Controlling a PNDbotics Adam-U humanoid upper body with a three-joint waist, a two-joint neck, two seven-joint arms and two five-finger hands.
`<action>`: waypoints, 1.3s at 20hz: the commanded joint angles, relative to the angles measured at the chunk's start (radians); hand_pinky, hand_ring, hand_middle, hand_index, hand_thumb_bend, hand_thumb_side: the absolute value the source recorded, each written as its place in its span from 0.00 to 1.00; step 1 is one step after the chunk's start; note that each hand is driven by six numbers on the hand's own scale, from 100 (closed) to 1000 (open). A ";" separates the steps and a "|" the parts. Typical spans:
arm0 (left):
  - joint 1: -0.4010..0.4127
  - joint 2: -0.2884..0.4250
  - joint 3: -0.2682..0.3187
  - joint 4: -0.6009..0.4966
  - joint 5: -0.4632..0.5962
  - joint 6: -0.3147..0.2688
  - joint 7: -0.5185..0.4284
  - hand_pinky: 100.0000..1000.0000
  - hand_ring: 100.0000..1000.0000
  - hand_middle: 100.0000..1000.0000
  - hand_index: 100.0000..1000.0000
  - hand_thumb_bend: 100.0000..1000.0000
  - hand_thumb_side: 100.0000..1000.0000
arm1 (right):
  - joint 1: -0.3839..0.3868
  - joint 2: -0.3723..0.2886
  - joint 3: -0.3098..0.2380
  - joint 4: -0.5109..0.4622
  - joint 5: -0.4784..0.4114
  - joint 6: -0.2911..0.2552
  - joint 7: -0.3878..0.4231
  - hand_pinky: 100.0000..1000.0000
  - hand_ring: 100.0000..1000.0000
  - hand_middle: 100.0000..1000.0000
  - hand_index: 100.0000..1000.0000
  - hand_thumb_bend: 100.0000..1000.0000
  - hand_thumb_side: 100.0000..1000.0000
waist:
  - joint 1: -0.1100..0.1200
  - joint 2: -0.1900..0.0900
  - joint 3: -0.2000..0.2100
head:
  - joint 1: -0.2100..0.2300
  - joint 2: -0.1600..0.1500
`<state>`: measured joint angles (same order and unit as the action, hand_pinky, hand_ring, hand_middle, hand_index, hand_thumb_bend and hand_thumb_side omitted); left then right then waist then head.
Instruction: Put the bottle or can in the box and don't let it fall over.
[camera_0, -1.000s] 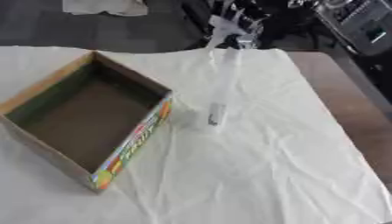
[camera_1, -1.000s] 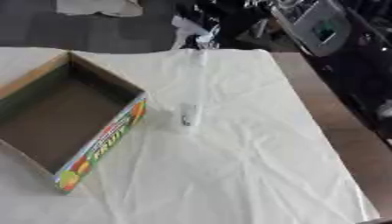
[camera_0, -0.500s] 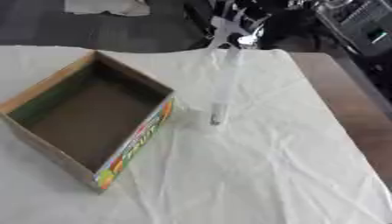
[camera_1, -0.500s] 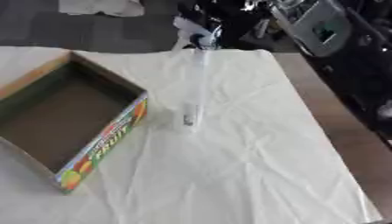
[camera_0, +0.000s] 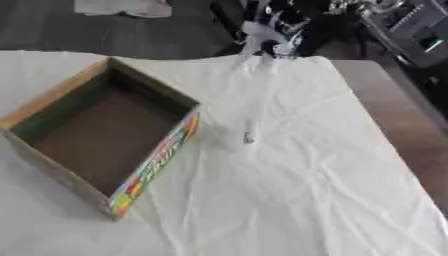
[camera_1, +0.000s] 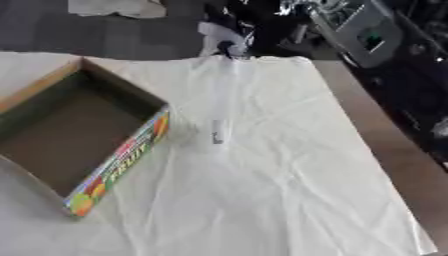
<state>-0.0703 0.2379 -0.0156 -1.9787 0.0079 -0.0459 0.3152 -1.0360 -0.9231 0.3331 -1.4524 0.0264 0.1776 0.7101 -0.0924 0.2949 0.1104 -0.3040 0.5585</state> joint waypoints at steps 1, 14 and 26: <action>-0.003 0.005 -0.004 -0.013 -0.005 -0.001 -0.003 0.96 0.58 0.70 0.57 0.08 0.87 | -0.012 -0.041 -0.020 -0.013 -0.008 0.004 -0.013 0.74 0.43 0.60 0.59 0.01 0.06 | 0.004 -0.012 -0.004 | 0.001 -0.013; -0.007 0.005 -0.005 -0.013 -0.007 -0.001 -0.006 0.96 0.58 0.70 0.57 0.08 0.87 | -0.011 -0.043 -0.027 -0.018 -0.021 0.009 -0.029 0.70 0.39 0.56 0.55 0.00 0.02 | 0.008 -0.012 -0.018 | 0.001 -0.010; -0.006 0.008 -0.003 -0.013 -0.010 -0.002 -0.003 0.96 0.58 0.70 0.57 0.08 0.87 | -0.026 -0.037 -0.036 -0.030 -0.045 0.017 -0.033 0.70 0.37 0.55 0.54 0.00 0.01 | 0.004 -0.020 -0.014 | 0.006 -0.005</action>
<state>-0.0712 0.2378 -0.0210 -1.9786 0.0031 -0.0464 0.3113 -1.0389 -0.9292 0.3178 -1.4650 -0.0099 0.1926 0.6793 -0.0913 0.2954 0.0964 -0.3005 0.5587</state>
